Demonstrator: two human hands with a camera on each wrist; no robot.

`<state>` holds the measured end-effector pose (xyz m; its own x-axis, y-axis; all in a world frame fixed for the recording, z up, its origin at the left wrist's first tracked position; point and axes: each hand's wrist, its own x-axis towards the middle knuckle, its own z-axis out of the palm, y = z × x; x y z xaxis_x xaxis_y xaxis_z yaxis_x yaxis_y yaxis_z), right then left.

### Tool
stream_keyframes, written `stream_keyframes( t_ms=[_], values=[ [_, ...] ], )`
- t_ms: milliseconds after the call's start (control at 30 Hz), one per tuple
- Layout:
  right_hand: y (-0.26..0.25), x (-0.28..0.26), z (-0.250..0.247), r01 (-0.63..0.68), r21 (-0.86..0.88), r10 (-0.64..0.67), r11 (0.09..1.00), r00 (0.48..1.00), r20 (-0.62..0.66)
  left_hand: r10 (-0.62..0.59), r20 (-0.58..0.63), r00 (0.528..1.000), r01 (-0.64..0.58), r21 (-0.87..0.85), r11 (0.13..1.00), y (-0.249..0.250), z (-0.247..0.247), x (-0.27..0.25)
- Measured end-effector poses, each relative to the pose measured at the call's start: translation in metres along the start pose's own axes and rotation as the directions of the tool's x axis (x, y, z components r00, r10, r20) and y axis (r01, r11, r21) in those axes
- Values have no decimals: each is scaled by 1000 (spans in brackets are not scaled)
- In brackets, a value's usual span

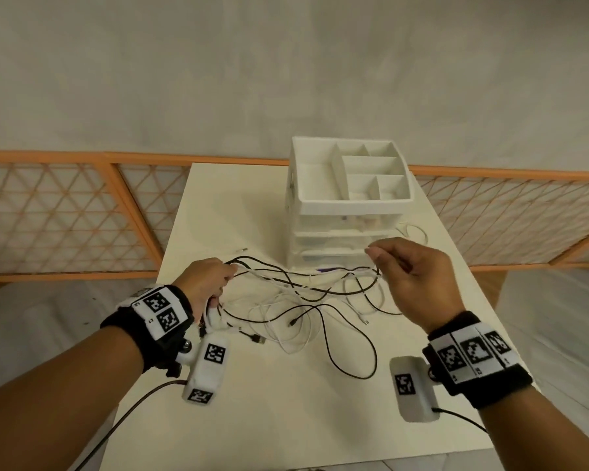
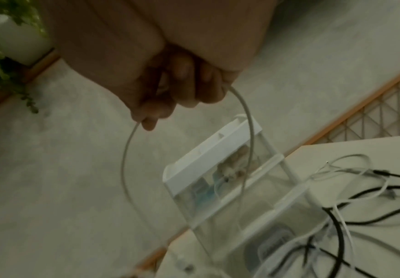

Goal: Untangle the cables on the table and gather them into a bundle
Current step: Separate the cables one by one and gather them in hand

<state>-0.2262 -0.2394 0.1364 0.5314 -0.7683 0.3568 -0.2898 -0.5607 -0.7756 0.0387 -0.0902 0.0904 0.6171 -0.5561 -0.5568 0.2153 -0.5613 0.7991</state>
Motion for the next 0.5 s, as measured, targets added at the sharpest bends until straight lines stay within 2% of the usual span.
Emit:
stream_keyframes(
  t_ms=[67, 100, 233, 300, 400, 500],
  values=[
    [-4, 8, -16, -14, 79, 20, 997, 997, -76, -42, -5, 999, 42, -52, 998, -4, -3, -1],
    [-7, 11, -23, -24, 120, 32, 993, 997, -66, -45, 8, 999, 45, -81, 996, -6, -2, -2],
    [-26, 9, -15, -53, 146, 26, 988, 984, 177, 87, 95, 992, -71, -161, 984, 5, 14, -17],
    [-35, 4, 4, -9, 116, -19, 993, 970, 241, 189, 187, 964, -154, -186, 970, 18, 27, -30],
    [-37, 7, 26, 44, 63, -56, 997, 978, 201, 283, 315, 906, -223, -216, 951, 32, 47, -49],
    [-39, 21, 23, 57, 4, -57, 998, 996, 65, 260, 380, 888, -163, -270, 949, 32, 54, -55]
  ],
)
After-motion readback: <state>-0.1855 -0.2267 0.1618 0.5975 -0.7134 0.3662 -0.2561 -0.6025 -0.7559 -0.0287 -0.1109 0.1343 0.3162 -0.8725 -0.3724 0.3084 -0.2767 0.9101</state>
